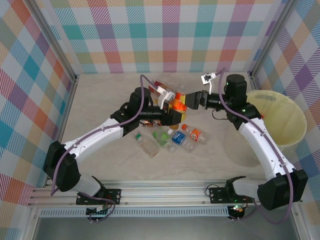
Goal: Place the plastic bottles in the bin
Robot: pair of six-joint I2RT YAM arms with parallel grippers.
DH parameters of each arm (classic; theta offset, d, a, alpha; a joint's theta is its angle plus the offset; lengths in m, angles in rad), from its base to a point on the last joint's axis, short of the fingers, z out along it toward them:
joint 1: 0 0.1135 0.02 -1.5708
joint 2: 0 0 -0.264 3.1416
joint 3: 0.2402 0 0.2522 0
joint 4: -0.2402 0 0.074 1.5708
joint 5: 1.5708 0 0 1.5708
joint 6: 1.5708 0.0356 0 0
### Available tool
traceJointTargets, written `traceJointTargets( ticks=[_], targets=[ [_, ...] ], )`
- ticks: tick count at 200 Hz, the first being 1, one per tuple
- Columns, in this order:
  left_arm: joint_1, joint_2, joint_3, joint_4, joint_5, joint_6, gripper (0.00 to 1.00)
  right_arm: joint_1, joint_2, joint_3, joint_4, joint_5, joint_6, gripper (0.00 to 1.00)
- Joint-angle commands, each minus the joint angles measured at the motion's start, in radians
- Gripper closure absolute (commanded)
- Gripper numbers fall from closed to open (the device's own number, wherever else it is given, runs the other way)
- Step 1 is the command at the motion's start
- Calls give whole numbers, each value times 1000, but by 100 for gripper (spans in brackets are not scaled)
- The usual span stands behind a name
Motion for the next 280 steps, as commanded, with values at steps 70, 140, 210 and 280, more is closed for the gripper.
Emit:
traceJointTargets(
  ticks=[70,140,210,280],
  targets=[
    [-17,33,44,92,78,-31,63,40,5,38,42,24,-31,31],
    [-16,55,74,3,-25,-19,46,39,-41,20,-15,231,-19,55],
    [-15,56,104,-151,-291,-7,0,36,-104,56,-159,657,-82,63],
    [-15,0,35,-170,-599,-38,0,34,-259,122,-213,1018,-260,66]
  ],
)
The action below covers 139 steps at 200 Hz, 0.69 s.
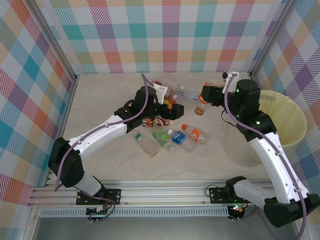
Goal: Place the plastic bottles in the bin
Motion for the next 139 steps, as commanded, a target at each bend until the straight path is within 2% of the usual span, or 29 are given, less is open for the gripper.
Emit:
traceJointTargets(
  ticks=[1,44,94,117,139],
  targets=[
    [-9,-51,-29,-15,-148,-17,0,-4,-62,51,-1,184,-102,66],
    [-6,-71,-49,-24,-237,-36,0,-3,-150,61,19,413,-225,67],
    [12,-73,-68,-35,-243,-70,0,-60,-127,156,-84,633,-337,67],
    [20,-89,-94,-31,-286,-98,0,-123,-122,149,-67,767,-450,67],
    [31,-104,-121,-28,-324,-119,0,-215,-117,128,-117,771,-443,67]
  ],
)
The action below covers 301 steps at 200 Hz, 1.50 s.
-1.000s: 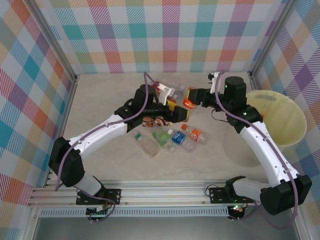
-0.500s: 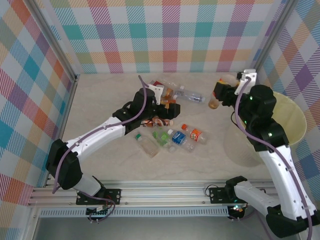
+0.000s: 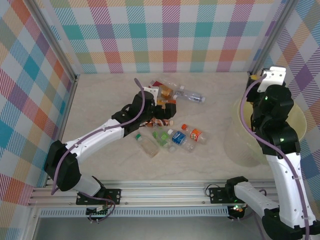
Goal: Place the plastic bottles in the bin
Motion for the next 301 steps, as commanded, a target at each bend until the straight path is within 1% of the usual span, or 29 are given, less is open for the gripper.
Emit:
traceJointTargets(
  ticks=[1,18,29,33,36,43,60,76,89,105,122,148,179,186,203,224,239,251,301],
  targets=[
    [18,-51,-29,-8,-63,-39,0,-80,2,-2,-47,106,-63,67],
    [25,-60,-41,-12,-86,-49,0,-142,2,-27,-88,92,-31,67],
    [30,-69,-46,-21,-107,-55,0,-205,2,-30,-142,45,14,67],
    [32,-72,-48,-26,-113,-57,0,-235,4,-29,-165,-11,20,67],
    [32,-75,-49,-27,-118,-59,0,-259,5,-28,-182,-44,60,67],
    [36,-82,-56,-30,-129,-59,0,-315,7,-28,-220,-125,98,67],
    [45,-99,-74,-26,-146,-67,0,-432,26,-27,-295,-324,159,66],
    [57,-109,-89,-29,-161,-80,0,-486,56,-39,-333,-456,185,65],
    [66,-119,-102,-36,-188,-98,0,-501,85,-55,-351,-514,197,63],
    [75,-132,-114,-68,-239,-131,0,-506,111,-80,-357,-534,215,62],
    [90,-149,-130,-103,-284,-171,0,-510,137,-102,-366,-516,259,61],
    [113,-182,-158,-128,-278,-220,0,-512,151,-172,-337,-513,302,59],
    [119,-217,-201,-162,-299,-291,0,-511,146,-253,-278,-568,332,56],
    [122,-218,-204,-214,-305,-312,0,-512,146,-266,-267,-574,340,56],
    [124,-219,-213,-256,-318,-356,0,-512,141,-294,-237,-587,353,53],
    [127,-223,-231,-279,-333,-403,0,-511,121,-323,-201,-601,366,45],
    [128,-226,-241,-283,-336,-415,0,-511,102,-342,-180,-601,367,37],
    [130,-221,-241,-283,-334,-421,0,-512,85,-354,-169,-600,367,33],
    [134,-193,-227,-296,-322,-427,0,-510,25,-374,-131,-641,362,22]
  ],
)
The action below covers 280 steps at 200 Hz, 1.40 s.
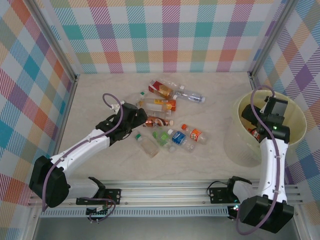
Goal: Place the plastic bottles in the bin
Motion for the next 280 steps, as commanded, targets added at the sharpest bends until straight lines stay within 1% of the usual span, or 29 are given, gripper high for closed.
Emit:
traceJointTargets(
  ticks=[1,22,50,77,117,149,181,213,245,267,280],
  targets=[
    [11,8,4,-34,-12,-24,0,-7,-39,-19,51,-37,6,21],
    [11,12,0,-42,-14,-32,0,-8,-67,-20,50,-42,6,18],
    [12,14,-6,-56,-16,-43,0,-7,-84,5,-6,-44,11,13],
    [13,13,-19,-59,-9,-54,0,-8,-101,75,-98,-103,21,0],
    [12,35,-21,-87,5,-65,0,-7,-123,168,-187,-79,30,0],
    [21,77,-17,-126,52,-52,0,-6,-121,235,-191,-263,31,0],
    [22,92,-48,-91,157,-18,0,-6,-136,242,-160,-313,44,0],
    [23,81,-110,-75,245,-116,0,-4,-174,207,-73,-459,64,0],
    [23,106,-155,-37,272,-184,0,-4,-208,164,31,-572,73,0],
    [22,149,-149,-3,310,-203,5,-4,-210,156,53,-635,69,0],
    [23,176,-143,22,340,-221,7,-4,-211,152,53,-642,66,0]
  ],
)
